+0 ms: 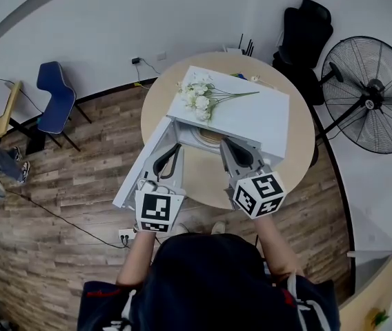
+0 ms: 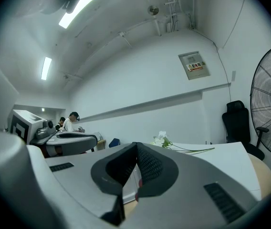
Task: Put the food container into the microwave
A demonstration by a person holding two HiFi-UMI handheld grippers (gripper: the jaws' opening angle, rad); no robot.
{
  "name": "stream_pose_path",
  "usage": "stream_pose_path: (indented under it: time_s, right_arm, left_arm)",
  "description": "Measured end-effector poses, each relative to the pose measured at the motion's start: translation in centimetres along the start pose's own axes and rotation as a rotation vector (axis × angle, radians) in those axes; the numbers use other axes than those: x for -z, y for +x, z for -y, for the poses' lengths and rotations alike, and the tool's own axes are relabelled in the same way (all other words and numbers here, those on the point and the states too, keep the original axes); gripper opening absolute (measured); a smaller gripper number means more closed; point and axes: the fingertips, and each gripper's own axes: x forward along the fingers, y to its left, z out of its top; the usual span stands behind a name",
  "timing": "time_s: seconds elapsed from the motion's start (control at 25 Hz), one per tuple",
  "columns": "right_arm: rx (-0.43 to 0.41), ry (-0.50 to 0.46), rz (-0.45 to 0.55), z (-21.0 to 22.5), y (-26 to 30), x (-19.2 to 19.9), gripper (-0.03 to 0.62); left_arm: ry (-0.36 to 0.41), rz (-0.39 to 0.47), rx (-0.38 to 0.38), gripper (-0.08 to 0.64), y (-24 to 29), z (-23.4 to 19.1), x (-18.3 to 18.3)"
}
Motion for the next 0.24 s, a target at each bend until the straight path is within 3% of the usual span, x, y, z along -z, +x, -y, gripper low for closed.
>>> stream_pose_path:
  time_s: [0.24]
  right_arm:
    - [0.002,-0.005,0.0,-0.27,-0.24,0.05,0.011]
  left_arm:
    - [-0.002,-0.005,0.002,0.015,-0.31,0.21,0.09]
